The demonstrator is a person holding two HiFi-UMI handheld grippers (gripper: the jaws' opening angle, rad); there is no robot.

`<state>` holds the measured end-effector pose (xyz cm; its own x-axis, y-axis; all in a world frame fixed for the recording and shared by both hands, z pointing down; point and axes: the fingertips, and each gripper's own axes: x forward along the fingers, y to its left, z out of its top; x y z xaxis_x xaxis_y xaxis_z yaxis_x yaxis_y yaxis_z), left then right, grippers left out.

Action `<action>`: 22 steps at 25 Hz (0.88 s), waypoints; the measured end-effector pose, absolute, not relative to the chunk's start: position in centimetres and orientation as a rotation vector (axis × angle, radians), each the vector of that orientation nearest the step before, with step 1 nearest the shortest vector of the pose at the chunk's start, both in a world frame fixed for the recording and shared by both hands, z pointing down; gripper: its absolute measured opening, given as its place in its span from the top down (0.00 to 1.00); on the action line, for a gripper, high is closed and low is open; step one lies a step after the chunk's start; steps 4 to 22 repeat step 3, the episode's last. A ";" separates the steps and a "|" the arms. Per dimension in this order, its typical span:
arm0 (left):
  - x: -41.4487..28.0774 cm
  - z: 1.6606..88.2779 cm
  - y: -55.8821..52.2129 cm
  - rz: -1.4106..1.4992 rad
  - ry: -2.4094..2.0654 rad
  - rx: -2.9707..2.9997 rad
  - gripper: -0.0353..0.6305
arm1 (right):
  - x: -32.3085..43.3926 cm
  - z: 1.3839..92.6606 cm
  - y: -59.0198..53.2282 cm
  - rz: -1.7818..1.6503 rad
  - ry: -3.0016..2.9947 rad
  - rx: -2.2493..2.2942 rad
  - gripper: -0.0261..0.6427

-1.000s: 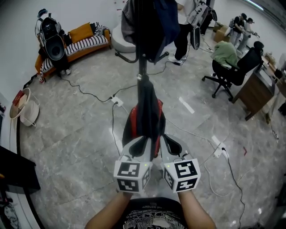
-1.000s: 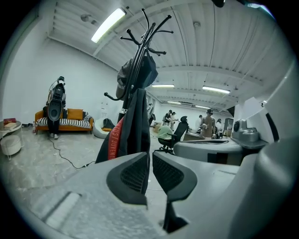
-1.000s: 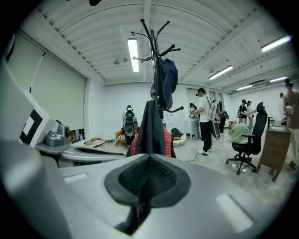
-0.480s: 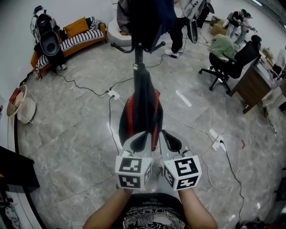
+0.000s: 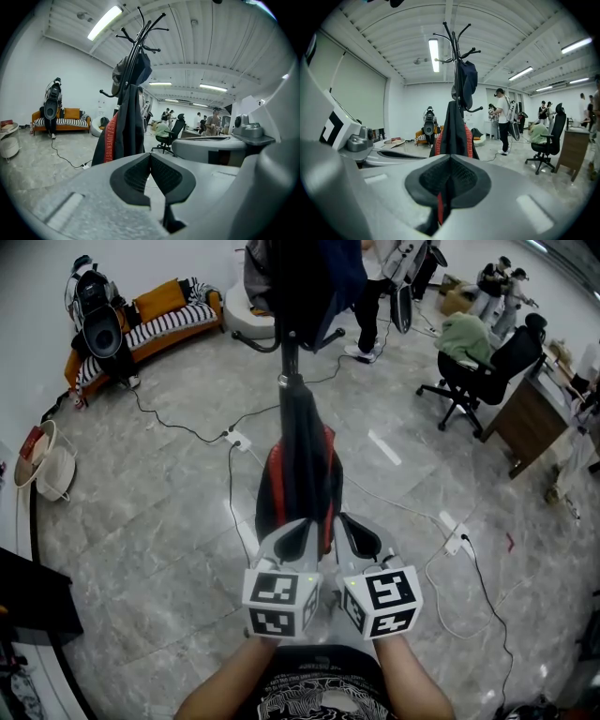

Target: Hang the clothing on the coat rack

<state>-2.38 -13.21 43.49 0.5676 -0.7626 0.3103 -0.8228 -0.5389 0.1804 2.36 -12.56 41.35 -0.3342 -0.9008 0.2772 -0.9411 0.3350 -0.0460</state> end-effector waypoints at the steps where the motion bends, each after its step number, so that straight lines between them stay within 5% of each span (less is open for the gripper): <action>1: -2.5 43.6 -13.2 0.280 -1.303 2.497 0.94 | 2.3 41.4 -12.5 0.294 -2.394 1.677 0.96; 22: -2.6 43.7 -13.2 0.281 -1.304 2.494 0.94 | 2.1 41.5 -12.4 0.295 -2.394 1.675 0.96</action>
